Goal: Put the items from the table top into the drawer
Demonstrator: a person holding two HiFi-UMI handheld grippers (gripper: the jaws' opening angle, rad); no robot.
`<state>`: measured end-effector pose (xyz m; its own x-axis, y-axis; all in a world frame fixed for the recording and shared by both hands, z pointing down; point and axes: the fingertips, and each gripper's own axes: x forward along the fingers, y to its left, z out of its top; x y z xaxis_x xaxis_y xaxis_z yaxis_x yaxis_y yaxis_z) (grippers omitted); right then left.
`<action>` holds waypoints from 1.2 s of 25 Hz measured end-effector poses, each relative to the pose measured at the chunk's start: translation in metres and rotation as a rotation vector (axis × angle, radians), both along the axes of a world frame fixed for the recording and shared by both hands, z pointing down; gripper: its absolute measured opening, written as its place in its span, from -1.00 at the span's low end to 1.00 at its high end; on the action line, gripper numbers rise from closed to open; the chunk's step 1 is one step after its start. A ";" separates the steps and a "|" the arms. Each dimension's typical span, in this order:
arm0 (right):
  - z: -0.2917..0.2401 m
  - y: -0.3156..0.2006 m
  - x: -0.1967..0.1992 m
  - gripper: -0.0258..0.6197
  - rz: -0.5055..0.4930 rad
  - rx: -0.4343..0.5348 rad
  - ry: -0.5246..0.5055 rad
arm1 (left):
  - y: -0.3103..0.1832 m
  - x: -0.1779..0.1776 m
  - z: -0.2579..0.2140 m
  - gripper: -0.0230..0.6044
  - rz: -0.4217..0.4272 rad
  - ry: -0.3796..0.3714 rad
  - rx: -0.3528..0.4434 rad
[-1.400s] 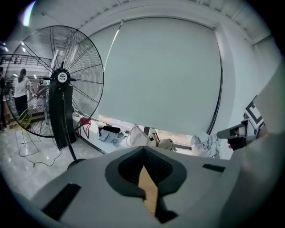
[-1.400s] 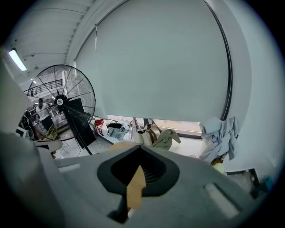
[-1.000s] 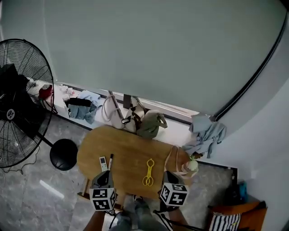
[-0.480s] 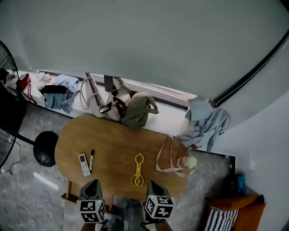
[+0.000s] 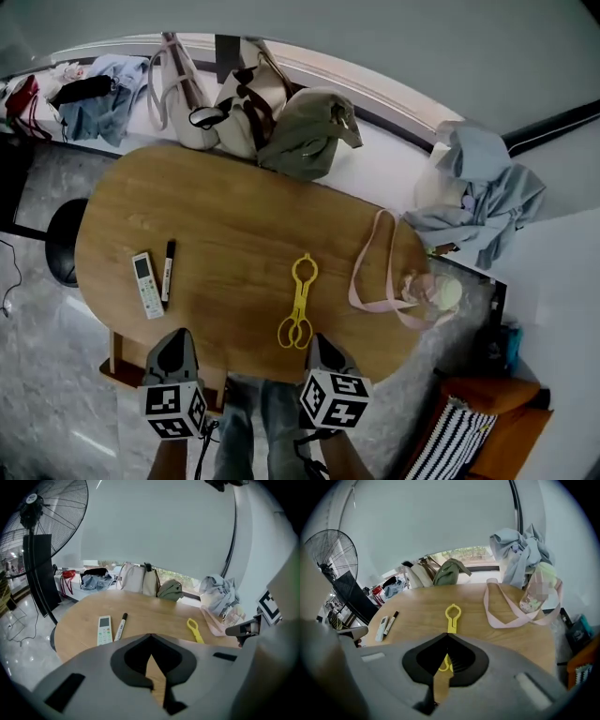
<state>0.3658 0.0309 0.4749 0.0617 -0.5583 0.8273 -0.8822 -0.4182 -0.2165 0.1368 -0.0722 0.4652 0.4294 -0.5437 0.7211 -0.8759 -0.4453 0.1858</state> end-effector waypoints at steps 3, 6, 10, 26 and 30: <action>0.021 0.000 0.000 -0.91 0.005 -0.008 -0.002 | 0.002 -0.007 0.019 -0.94 -0.024 -0.005 -0.005; 0.032 -0.002 0.000 -0.91 0.004 -0.019 0.008 | 0.003 -0.014 0.034 -0.94 -0.043 -0.009 -0.014; 0.041 -0.005 0.001 -0.91 -0.005 -0.044 0.022 | 0.002 -0.024 0.046 -0.94 -0.073 -0.015 -0.024; 0.080 -0.036 0.003 -0.53 -0.040 -0.103 -0.015 | -0.005 -0.043 0.060 -0.94 -0.094 -0.041 -0.051; 0.090 -0.043 0.004 -0.43 -0.059 -0.121 -0.007 | -0.006 -0.045 0.061 -0.94 -0.094 -0.050 -0.053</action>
<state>0.3699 -0.0124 0.5650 0.0258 -0.4567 0.8893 -0.9047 -0.3891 -0.1735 0.0915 -0.0784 0.5260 0.3408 -0.5405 0.7692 -0.9221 -0.3515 0.1616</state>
